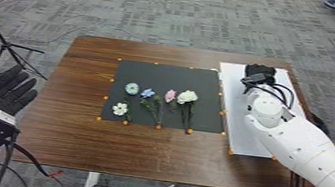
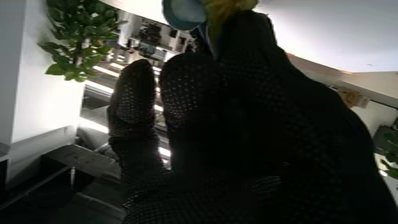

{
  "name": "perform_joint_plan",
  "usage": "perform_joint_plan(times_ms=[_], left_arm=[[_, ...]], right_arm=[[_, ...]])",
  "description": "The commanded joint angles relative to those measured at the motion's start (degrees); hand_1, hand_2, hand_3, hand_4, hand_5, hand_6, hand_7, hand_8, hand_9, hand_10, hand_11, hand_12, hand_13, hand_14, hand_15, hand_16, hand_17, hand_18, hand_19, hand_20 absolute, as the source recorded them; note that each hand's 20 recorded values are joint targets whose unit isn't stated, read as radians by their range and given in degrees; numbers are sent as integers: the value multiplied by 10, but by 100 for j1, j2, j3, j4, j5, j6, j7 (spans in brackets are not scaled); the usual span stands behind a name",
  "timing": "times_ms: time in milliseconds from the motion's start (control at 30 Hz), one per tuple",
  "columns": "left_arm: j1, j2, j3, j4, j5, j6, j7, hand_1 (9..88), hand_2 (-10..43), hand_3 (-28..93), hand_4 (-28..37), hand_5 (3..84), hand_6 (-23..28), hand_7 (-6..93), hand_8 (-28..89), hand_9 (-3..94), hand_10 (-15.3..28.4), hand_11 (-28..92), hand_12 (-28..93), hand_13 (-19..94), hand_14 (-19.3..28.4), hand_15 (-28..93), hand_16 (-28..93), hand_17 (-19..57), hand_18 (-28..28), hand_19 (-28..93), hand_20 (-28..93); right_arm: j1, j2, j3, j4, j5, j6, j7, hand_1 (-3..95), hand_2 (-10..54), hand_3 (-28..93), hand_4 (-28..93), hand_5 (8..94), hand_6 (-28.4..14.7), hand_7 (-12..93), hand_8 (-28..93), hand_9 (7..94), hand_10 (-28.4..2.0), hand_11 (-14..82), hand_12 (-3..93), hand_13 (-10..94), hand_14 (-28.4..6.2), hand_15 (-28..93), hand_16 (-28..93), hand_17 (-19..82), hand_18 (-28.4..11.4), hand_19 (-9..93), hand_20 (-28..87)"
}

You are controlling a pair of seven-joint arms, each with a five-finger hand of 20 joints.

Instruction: Arrange flowers

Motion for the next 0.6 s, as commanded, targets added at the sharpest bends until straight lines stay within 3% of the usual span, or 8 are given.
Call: perform_joint_plan(times_ms=[33,200,300,333,433,600], left_arm=[[25,3,-46,-7,0,0,-33,261,173,692,-283,384,78,89,-69,316,128,147,134,232,137,257,-3,-25,123,215,125],[123,-6,-127,-24,-46,31,40,263,172,693,-283,383,78,89,-69,315,127,147,134,232,137,257,-2,-25,123,214,125],[194,-32,-190,-46,-57,10,73,264,171,692,-283,384,78,89,-69,315,127,147,134,232,137,257,-2,-25,123,214,125],[179,-33,-206,-40,-35,-5,35,264,171,693,-283,383,78,89,-69,315,127,148,134,232,137,257,-2,-25,123,214,125],[86,22,-186,12,-67,-48,85,265,170,694,-283,383,78,90,-69,316,128,148,134,233,137,257,-2,-24,123,213,125],[21,63,-202,20,22,-57,53,265,163,699,-282,382,78,90,-70,315,127,148,134,232,137,256,-3,-24,123,212,125]], right_arm=[[-467,427,477,-924,-35,414,95,677,-95,670,-282,699,5,221,-9,834,-73,151,469,706,-58,613,459,340,-229,792,385],[-1046,690,868,-1918,25,911,-52,675,-95,676,-283,706,1,220,-2,837,-73,152,474,708,-60,619,460,342,-231,796,387],[-1287,771,956,-2385,112,888,-145,675,-95,679,-283,707,0,218,3,837,-74,152,475,708,-60,623,459,343,-232,796,388],[-1394,774,1002,-2518,180,908,-147,675,-95,680,-283,707,0,218,3,837,-75,152,476,708,-61,623,459,343,-232,797,388],[-1745,817,1168,-2903,312,916,-241,673,-95,685,-283,707,0,218,4,837,-75,152,475,709,-61,624,458,343,-233,798,388],[-2176,837,1246,-3243,327,1067,-457,668,-95,693,-283,701,-3,214,-1,838,-76,156,477,709,-63,625,458,344,-235,799,388]])
